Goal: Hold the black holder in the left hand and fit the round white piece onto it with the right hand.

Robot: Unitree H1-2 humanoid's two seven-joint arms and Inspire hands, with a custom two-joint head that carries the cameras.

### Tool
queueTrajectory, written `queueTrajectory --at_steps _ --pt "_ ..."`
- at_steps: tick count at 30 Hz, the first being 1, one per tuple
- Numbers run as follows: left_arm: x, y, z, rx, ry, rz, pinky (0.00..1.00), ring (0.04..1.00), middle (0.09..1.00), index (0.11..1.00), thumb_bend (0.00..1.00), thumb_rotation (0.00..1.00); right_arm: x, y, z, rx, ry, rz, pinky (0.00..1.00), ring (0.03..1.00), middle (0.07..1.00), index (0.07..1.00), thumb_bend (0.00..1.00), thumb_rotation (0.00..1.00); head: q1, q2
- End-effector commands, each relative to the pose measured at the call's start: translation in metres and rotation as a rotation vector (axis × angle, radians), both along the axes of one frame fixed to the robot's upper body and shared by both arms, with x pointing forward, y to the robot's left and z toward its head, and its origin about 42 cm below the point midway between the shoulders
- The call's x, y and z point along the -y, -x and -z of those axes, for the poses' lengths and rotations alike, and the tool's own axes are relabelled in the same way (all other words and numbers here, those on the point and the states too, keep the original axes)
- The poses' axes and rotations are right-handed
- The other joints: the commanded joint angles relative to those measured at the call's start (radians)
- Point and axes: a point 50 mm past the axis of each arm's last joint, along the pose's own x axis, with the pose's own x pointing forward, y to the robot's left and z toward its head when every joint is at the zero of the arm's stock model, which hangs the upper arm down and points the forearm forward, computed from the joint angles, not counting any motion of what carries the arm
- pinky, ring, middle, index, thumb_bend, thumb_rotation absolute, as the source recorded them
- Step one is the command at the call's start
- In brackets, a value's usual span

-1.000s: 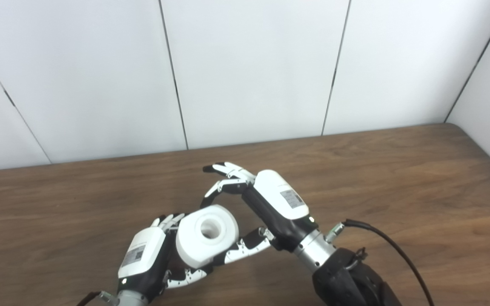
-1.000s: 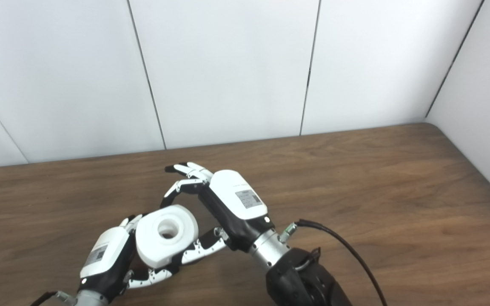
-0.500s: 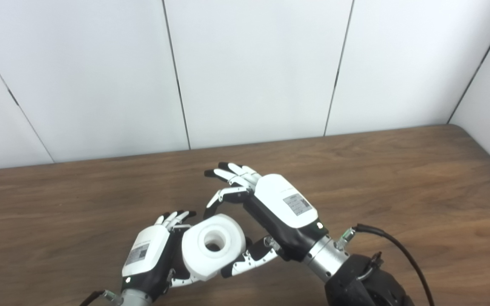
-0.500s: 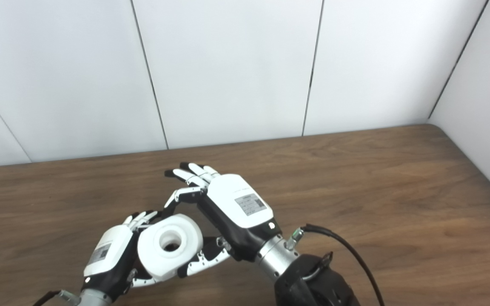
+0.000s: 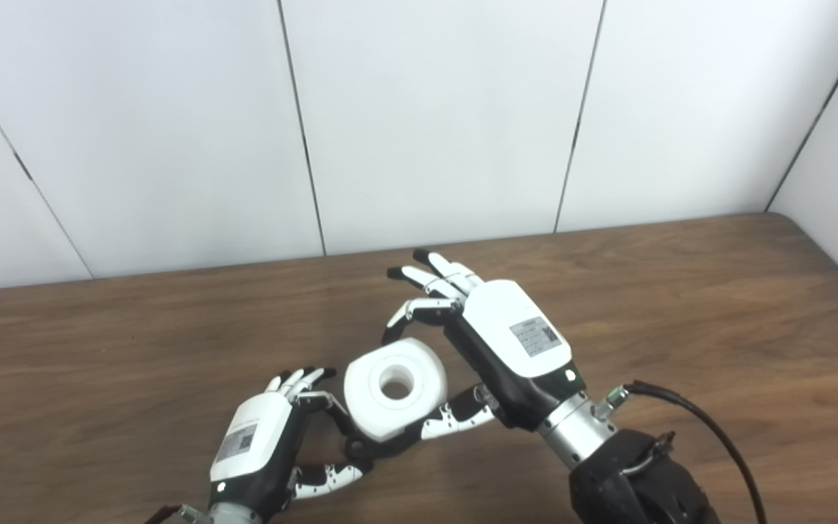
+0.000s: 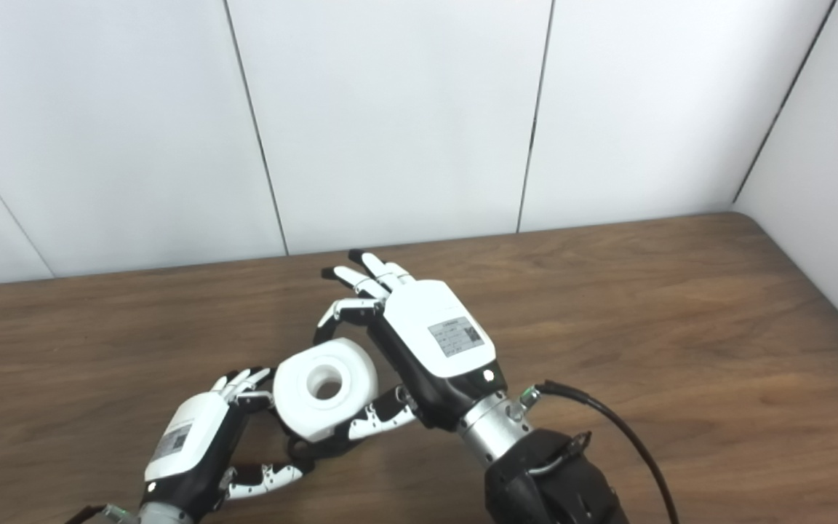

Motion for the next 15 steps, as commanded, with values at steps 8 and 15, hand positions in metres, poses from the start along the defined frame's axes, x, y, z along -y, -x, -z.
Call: queueTrajectory --at_steps 8,15 --pt "0.004 -0.003 -0.016 0.074 0.012 0.006 1.00 0.949 0.901 0.480 0.52 0.05 0.004 -0.005 -0.004 0.058 0.004 0.017 0.91 0.953 0.897 0.478 0.51 0.14 0.011 0.005" --pt "0.006 -0.003 -0.016 0.082 0.019 0.005 1.00 0.946 0.896 0.480 0.52 0.05 0.003 -0.008 0.009 0.016 0.031 0.012 0.90 0.964 0.905 0.479 0.51 0.14 0.020 0.006"
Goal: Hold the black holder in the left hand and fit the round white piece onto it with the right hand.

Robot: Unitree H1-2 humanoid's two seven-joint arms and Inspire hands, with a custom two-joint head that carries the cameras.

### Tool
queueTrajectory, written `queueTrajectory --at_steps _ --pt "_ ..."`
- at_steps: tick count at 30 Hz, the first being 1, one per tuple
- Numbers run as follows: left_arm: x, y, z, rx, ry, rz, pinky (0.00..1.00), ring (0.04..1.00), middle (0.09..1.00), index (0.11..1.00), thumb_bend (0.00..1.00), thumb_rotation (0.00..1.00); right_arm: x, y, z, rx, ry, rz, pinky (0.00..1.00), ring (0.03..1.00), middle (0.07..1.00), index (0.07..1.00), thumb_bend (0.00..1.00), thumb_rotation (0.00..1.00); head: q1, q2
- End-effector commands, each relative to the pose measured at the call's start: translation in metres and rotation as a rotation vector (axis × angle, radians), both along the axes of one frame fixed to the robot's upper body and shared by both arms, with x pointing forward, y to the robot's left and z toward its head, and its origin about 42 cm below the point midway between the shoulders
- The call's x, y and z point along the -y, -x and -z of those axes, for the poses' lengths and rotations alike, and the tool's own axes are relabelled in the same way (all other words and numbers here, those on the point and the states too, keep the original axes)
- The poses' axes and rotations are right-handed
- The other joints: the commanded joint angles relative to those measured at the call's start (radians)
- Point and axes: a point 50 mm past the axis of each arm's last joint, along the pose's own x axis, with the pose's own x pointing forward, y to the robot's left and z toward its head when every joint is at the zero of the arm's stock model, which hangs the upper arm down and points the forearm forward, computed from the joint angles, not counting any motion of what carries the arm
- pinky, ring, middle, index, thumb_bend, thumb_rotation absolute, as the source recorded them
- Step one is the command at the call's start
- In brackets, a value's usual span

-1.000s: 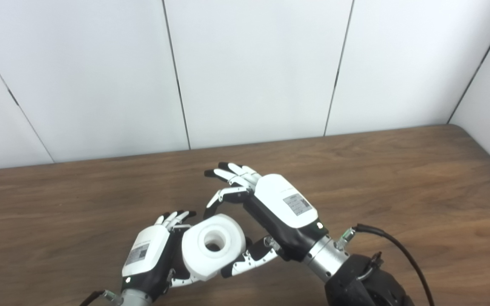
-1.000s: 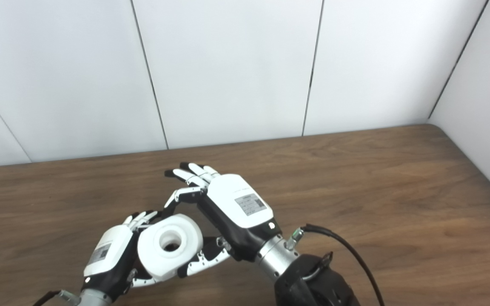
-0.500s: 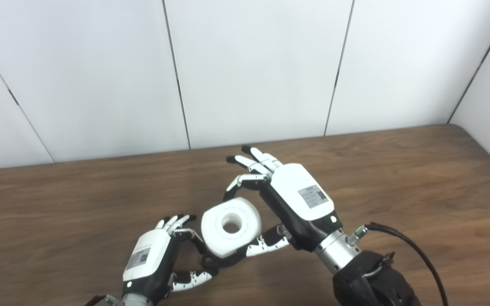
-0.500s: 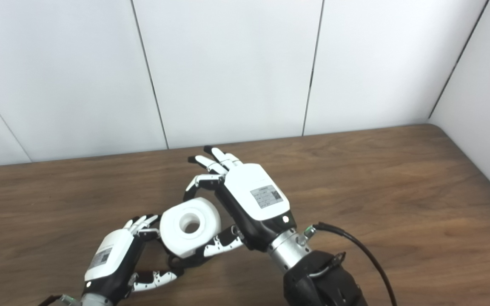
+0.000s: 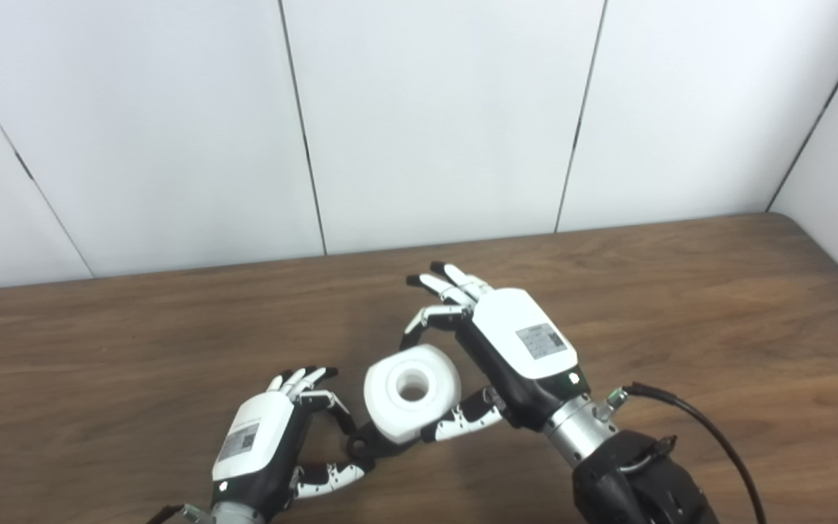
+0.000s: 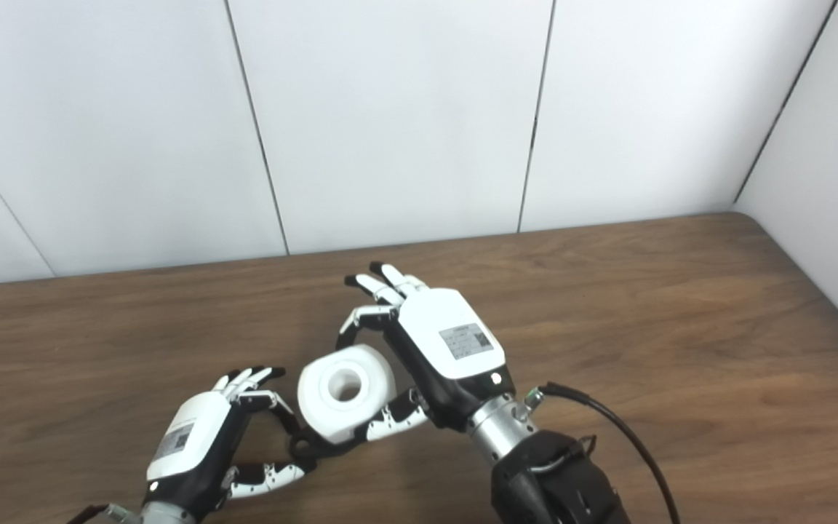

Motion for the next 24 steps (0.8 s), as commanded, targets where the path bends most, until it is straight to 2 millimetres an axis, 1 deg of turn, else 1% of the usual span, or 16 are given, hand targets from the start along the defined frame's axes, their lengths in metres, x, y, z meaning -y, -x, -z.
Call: queueTrajectory --at_steps 1,16,24 --pt "0.005 -0.003 -0.016 0.079 0.018 0.006 1.00 0.944 0.895 0.480 0.52 0.05 -0.003 0.000 -0.011 0.081 -0.010 -0.023 0.90 0.961 0.903 0.479 0.51 0.14 0.002 0.002" --pt "0.010 -0.004 -0.014 0.084 0.025 0.007 1.00 0.939 0.896 0.480 0.52 0.05 -0.001 -0.005 0.013 0.018 -0.008 -0.024 0.87 0.948 0.905 0.478 0.51 0.14 0.031 -0.003" --pt "0.012 -0.004 -0.013 0.076 0.034 -0.001 1.00 0.937 0.894 0.480 0.52 0.05 -0.002 -0.007 0.013 0.039 -0.029 -0.024 0.87 0.956 0.904 0.478 0.51 0.14 0.032 -0.014"
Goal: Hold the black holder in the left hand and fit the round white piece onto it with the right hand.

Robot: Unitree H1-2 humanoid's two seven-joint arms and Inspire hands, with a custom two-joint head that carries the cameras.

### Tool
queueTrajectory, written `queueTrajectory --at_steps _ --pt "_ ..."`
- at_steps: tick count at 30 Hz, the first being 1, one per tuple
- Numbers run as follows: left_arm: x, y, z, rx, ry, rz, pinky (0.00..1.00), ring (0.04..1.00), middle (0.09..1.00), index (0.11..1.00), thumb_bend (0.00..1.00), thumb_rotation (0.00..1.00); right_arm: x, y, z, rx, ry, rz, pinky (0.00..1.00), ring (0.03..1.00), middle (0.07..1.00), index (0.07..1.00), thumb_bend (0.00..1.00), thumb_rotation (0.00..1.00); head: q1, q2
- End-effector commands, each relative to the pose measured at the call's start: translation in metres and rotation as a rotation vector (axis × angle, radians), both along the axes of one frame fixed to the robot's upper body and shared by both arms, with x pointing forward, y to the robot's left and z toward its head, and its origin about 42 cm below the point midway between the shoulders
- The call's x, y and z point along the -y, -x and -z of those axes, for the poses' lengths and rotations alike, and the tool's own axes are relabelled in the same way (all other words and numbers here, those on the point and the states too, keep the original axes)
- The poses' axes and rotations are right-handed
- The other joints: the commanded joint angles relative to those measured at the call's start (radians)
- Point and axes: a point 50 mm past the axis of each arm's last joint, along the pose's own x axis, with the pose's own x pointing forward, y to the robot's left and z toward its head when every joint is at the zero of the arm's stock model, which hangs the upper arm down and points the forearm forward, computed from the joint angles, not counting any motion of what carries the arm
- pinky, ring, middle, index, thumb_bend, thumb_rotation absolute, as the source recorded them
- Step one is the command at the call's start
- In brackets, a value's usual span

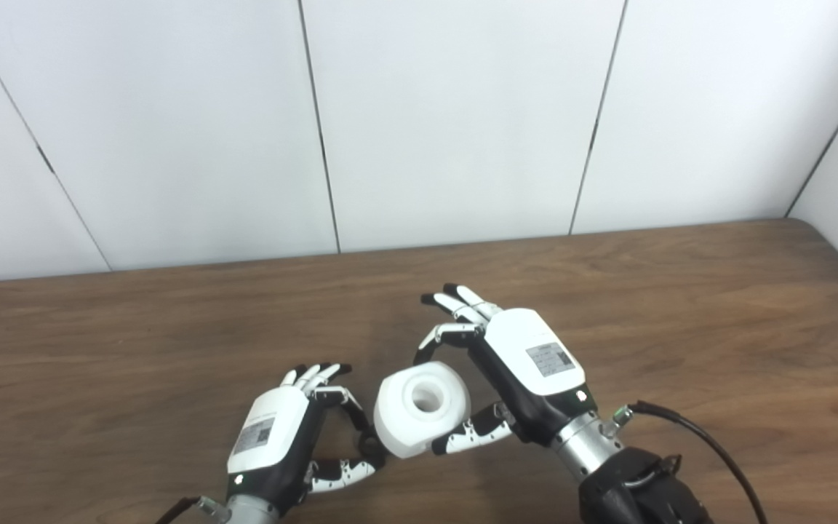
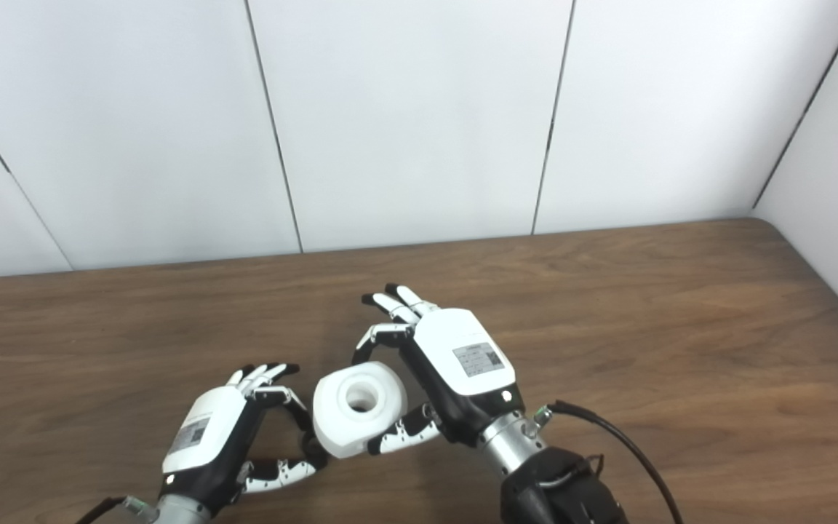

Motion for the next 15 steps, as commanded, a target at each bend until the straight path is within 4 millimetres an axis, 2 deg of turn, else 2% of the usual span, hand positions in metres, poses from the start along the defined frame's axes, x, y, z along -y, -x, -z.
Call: queueTrajectory --at_steps 1,5,15 --pt "0.006 -0.004 -0.013 0.069 0.018 0.004 1.00 0.936 0.893 0.480 0.52 0.05 -0.002 -0.003 -0.008 0.048 -0.006 -0.012 0.87 0.956 0.904 0.479 0.51 0.14 0.001 -0.003" --pt "0.006 -0.005 -0.011 0.067 0.010 0.002 1.00 0.935 0.895 0.480 0.52 0.05 0.000 -0.004 -0.014 0.061 -0.008 -0.004 0.84 0.955 0.907 0.479 0.51 0.14 0.000 -0.010" --pt "0.007 -0.006 -0.010 0.062 0.007 0.000 1.00 0.933 0.896 0.480 0.52 0.05 0.001 -0.004 -0.029 0.087 -0.015 -0.003 0.91 0.968 0.918 0.480 0.51 0.14 -0.004 -0.021"
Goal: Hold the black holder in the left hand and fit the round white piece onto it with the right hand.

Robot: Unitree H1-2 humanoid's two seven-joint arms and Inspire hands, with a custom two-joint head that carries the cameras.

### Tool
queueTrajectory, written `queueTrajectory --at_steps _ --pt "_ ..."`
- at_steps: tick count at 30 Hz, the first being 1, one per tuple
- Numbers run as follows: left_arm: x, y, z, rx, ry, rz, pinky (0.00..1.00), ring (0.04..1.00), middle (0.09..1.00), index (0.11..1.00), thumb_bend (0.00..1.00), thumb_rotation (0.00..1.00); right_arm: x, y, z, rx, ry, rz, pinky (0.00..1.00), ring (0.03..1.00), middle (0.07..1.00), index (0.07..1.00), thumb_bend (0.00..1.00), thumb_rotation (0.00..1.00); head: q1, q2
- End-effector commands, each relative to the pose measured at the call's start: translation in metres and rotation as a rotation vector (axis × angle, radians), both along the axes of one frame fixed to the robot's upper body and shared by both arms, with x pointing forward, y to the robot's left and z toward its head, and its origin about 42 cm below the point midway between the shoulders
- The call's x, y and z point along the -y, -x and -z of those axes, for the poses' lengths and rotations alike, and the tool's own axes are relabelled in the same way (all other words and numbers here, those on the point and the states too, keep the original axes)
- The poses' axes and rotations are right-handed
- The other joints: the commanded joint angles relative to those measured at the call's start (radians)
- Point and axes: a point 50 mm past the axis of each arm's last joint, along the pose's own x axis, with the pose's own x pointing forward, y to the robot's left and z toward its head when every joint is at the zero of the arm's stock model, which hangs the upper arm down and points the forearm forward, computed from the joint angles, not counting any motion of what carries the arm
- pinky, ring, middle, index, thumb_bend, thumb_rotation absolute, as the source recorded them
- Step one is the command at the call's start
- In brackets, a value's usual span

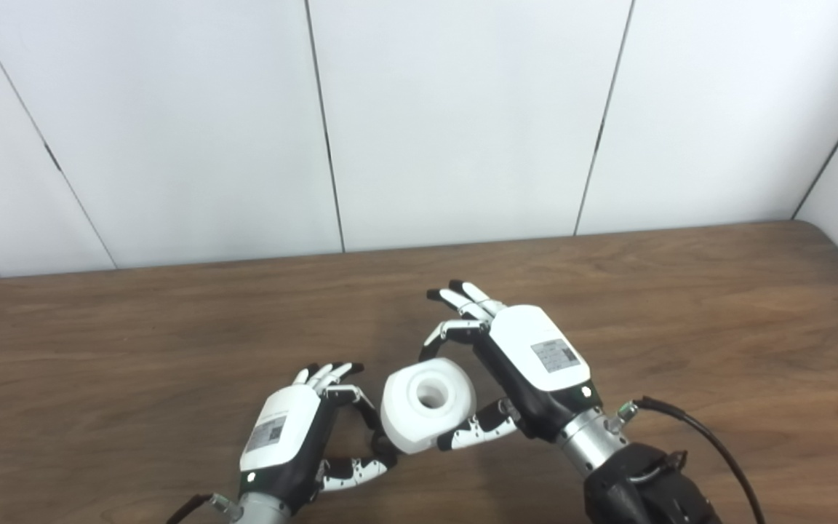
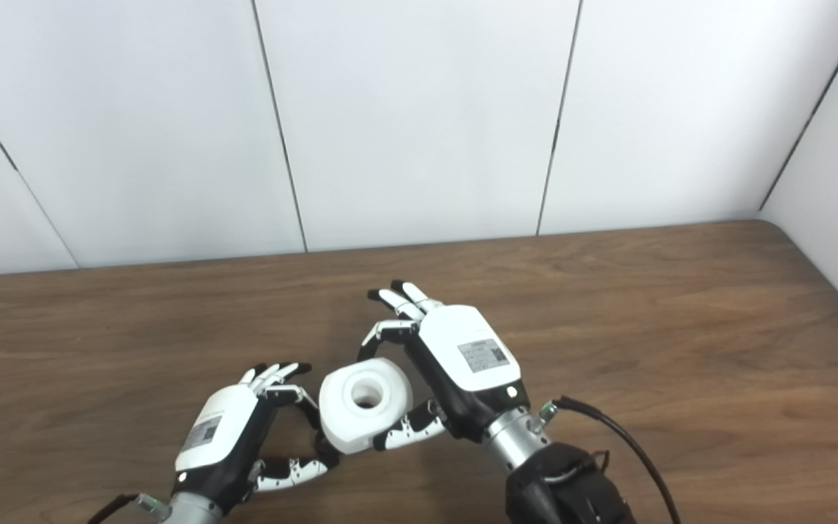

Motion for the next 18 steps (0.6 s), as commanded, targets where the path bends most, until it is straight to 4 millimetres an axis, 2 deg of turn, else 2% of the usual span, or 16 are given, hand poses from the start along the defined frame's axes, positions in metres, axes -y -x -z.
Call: queueTrajectory --at_steps 1,7,18 --pt "0.003 -0.006 -0.011 0.063 0.001 -0.004 1.00 0.933 0.896 0.480 0.52 0.05 -0.001 0.000 -0.020 0.082 -0.022 -0.008 0.90 0.967 0.917 0.480 0.51 0.14 0.001 0.002" --pt "0.004 -0.004 -0.011 0.067 0.000 -0.003 1.00 0.931 0.896 0.480 0.52 0.05 0.000 -0.001 -0.018 0.083 -0.022 -0.008 0.84 0.950 0.906 0.479 0.51 0.14 0.015 0.011" --pt "0.009 -0.004 -0.010 0.076 0.016 -0.010 1.00 0.927 0.888 0.480 0.52 0.05 -0.001 -0.002 -0.005 0.029 -0.005 -0.015 0.82 0.956 0.907 0.479 0.51 0.14 0.038 0.012"
